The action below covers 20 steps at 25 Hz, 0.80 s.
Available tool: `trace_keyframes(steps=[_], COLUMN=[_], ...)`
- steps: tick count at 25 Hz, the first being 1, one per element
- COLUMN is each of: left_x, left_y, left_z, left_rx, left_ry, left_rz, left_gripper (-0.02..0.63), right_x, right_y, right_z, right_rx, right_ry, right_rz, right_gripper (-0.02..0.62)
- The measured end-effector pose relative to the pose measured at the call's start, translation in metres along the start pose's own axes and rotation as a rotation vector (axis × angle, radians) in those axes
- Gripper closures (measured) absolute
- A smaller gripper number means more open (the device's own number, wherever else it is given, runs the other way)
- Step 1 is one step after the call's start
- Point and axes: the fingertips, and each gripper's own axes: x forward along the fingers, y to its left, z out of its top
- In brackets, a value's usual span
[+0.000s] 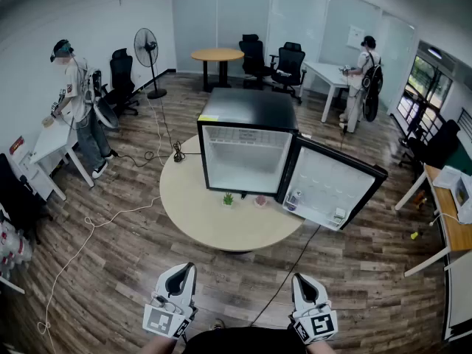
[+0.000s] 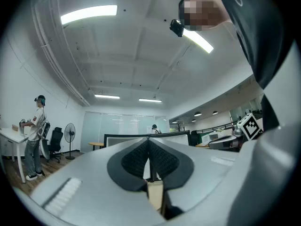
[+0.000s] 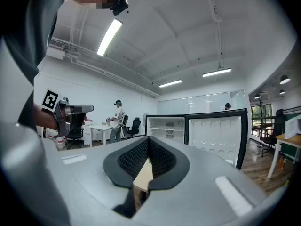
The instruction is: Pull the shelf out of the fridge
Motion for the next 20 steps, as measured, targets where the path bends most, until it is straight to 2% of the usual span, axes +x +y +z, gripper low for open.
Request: trace_keyframes(steps=[4, 9, 13, 20], left_x=[0.003, 0.008, 0.01, 0.013], left_y=[0.004, -0.003, -0.003, -0.009], left_z=[0.0, -0.005, -0.005, -0.013], left_rx=[-0.006, -0.025, -0.029, -0.037], left_ry=[0.0, -0.003, -0.003, 0.018], left_rz=[-0.009, -0.03, -0.035, -0.042], left_gripper=[0.607, 0.607, 0.607, 0.607], right_x=[0.0, -0.004, -0.005, -0.005], right_y=[0.002, 0.002, -0.001, -0.004], right_z=[0.003, 0.007, 0.005, 0.001], right_rx=[0.008, 0.124, 0.139, 0.165], right_ry=[-0.005, -0.051, -0.035, -0.039], right_rz=[-0.011, 0.039, 0.02, 0.036], right_gripper=[0.589, 0.588, 0.588, 0.588])
